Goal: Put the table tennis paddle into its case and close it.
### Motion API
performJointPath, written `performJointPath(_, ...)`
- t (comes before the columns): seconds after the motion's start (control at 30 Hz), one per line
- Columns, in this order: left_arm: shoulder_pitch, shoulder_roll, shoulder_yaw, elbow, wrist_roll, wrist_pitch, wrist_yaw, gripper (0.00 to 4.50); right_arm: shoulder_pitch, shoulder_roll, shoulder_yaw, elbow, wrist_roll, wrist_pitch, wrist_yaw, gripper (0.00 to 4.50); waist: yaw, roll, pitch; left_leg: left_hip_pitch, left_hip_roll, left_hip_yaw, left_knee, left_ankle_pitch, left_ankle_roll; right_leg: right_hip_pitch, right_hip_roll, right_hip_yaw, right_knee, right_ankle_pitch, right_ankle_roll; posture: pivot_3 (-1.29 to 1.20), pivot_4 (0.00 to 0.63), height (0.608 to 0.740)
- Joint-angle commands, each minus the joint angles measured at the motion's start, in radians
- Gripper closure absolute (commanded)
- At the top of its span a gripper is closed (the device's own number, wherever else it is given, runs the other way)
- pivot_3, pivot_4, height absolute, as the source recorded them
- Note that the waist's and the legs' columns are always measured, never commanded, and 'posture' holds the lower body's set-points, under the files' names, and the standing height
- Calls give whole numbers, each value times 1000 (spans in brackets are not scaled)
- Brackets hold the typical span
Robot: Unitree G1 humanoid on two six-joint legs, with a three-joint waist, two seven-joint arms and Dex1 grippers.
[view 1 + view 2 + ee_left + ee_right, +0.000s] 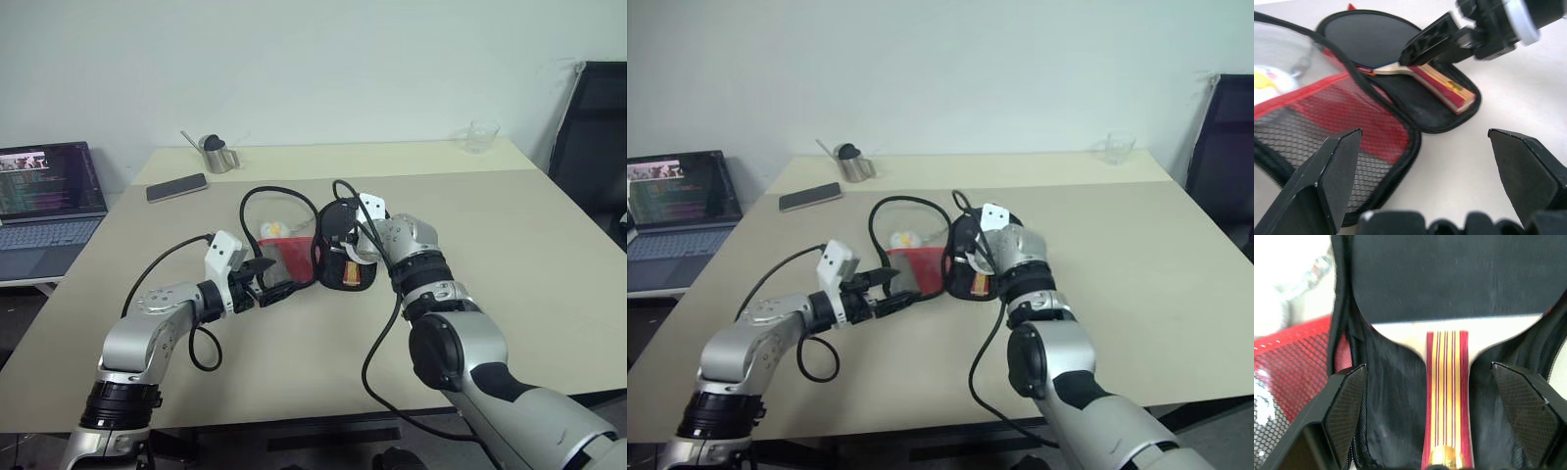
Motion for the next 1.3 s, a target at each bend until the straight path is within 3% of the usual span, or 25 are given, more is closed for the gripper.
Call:
performJointPath(0.03, -33, 22, 69, 1, -10, -16, 19, 0, 27, -83, 71, -176, 10, 18, 151, 27, 0, 0, 0, 0, 0, 0, 0, 0, 0, 0, 0, 0, 0, 0, 0, 0, 150, 740)
performJointPath(0.17, -29, 103, 106, 44, -21, -24, -55, 0, 138, -242, 165, -380, 75, 63, 458, 27, 2, 0, 0, 0, 0, 0, 0, 0, 0, 1, 0, -2, -1, 0, 0, 0, 150, 740)
performJointPath(0.33, -64, 155, 103, 132, 8, -51, -83, 0, 283, -520, 343, -530, 135, 102, 911, 27, 8, 0, 0, 0, 0, 0, 0, -1, 2, 2, 1, -5, -3, 0, 0, 0, 150, 740)
performJointPath(0.43, -110, 157, 74, 249, 63, -70, -60, 0, 352, -696, 450, -568, 101, -12, 1172, 27, 10, 0, 0, 1, 0, 0, 0, -2, 4, 2, 1, -6, -3, 0, 0, 0, 150, 740)
performJointPath(0.6, -197, 112, 35, 357, 128, -48, 20, 0, 414, -773, 463, -748, 214, -88, 1464, 27, 4, 0, 0, 2, 1, 1, 0, -2, 5, 3, 1, -6, -2, 0, 0, 0, 150, 740)
performJointPath(0.7, -221, 105, 57, 420, 148, -46, 66, 0, 441, -754, 489, -842, 227, -91, 1494, 27, 1, -1, 0, 2, 3, 1, 0, -2, 4, 3, 2, -6, -2, 0, 0, 0, 150, 740)
performJointPath(0.9, -269, 78, 27, 564, 203, -78, 109, 0, 445, -684, 506, -902, 215, -85, 1421, 27, 23, -1, 0, 2, 2, -1, 1, -1, 0, 3, 1, -6, -2, 0, 0, 0, 150, 740)
performJointPath(1.0, -298, 62, 23, 631, 224, -95, 119, 631, 423, -621, 497, -849, 161, -96, 1298, 0, 30, -1, -1, 1, 2, -1, 1, 0, 0, 3, 0, -6, -2, 0, 0, 0, 150, 740)
performJointPath(1.3, -375, -46, -21, 755, 287, -185, 139, 3922, 416, -559, 496, -828, 132, -88, 1211, 0, 38, -2, -1, 0, -1, -4, 1, 0, 0, 3, -2, -6, -4, 0, 0, 0, 150, 740)
